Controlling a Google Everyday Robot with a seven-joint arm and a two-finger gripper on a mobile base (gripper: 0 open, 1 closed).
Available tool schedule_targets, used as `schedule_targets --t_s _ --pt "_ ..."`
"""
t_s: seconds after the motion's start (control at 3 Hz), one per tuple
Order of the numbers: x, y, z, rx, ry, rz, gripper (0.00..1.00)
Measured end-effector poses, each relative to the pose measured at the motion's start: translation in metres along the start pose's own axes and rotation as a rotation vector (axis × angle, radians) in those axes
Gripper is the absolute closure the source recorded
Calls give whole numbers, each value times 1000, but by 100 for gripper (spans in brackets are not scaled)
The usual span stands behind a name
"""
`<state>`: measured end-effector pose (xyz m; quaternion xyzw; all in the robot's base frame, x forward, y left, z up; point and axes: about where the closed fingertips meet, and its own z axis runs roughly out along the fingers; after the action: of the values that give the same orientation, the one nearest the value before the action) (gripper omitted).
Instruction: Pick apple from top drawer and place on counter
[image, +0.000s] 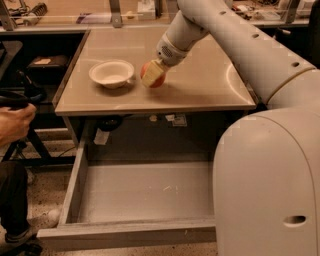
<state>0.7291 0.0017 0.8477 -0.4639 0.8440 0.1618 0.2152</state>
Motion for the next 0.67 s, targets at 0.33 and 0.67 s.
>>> schedule_targets --t_s 0.33,0.67 --pt "9 -10 10 25 18 10 100" --pt "20 -16 14 58 33 31 100"
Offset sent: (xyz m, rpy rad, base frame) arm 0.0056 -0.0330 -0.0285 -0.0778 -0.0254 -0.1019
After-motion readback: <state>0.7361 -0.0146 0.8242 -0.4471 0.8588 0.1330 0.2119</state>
